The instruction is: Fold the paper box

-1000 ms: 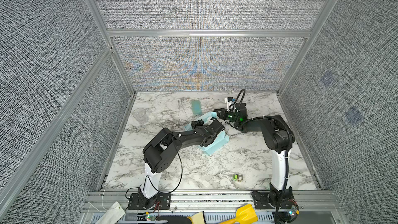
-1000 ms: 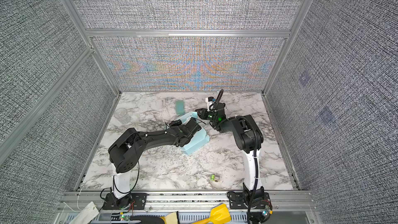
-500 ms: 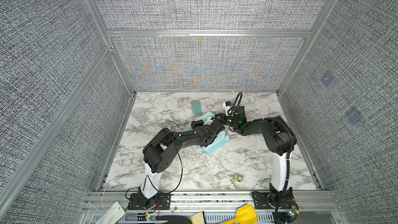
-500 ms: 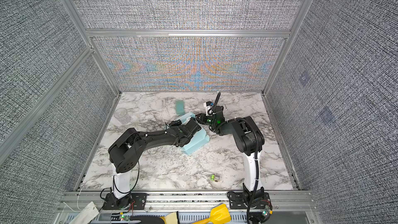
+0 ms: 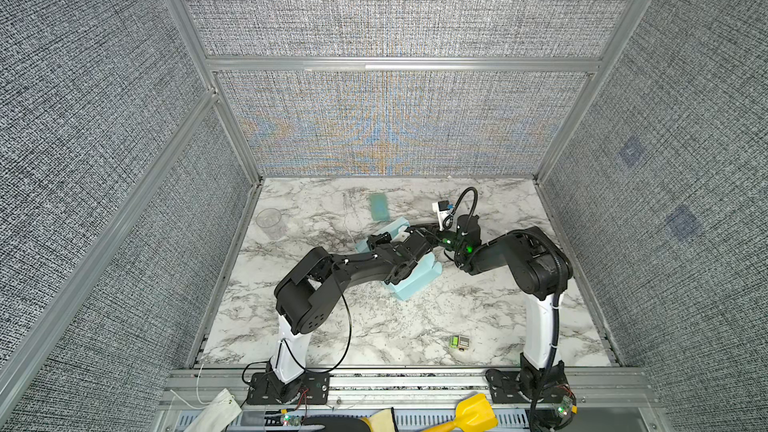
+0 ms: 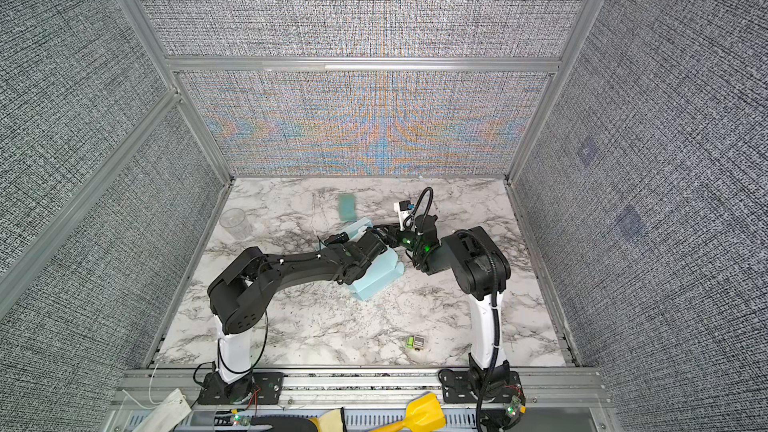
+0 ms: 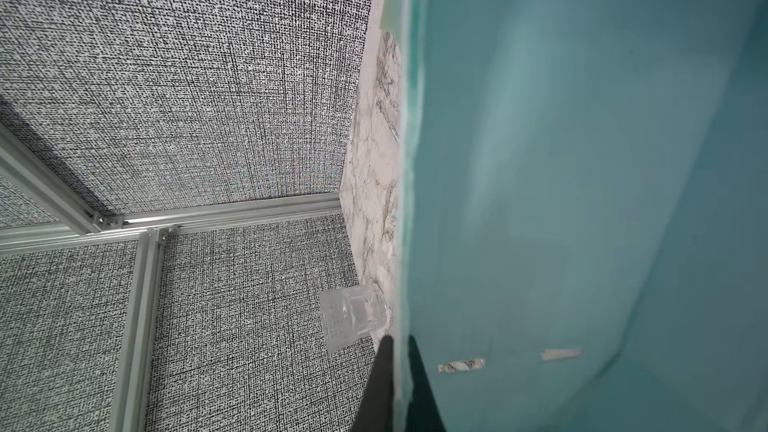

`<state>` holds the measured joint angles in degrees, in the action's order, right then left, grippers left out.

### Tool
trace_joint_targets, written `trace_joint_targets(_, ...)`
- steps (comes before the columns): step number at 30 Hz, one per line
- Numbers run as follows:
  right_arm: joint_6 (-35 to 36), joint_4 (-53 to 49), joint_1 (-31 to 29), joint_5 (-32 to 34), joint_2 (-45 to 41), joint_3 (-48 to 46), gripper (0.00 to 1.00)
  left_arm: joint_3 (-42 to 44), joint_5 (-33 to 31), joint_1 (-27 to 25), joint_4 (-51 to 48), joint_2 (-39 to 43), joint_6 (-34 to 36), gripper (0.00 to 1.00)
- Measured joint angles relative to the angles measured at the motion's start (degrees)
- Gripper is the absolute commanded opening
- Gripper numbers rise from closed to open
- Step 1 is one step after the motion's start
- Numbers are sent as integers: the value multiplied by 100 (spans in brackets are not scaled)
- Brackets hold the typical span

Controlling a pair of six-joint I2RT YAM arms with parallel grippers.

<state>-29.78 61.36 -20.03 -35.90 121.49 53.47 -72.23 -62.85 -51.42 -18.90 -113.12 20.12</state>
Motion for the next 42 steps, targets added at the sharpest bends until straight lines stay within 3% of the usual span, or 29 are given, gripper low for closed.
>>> trace_joint_targets(14, 197, 586, -20, -376, 76, -232, 47, -52, 136, 9, -98, 26, -4, 0)
trace_joint_targets(25, 726, -35, -280, -166, -37, 46, 47, -120, 179, 9, -282, 52, -68, 0)
trace_joint_targets(31, 872, -282, -308, 7, -48, 184, 31, -146, 236, -13, -409, 63, -122, 0)
trace_joint_targets(42, 1021, -391, -380, 428, -195, 50, 15, -192, 433, -13, -726, 118, -393, 0)
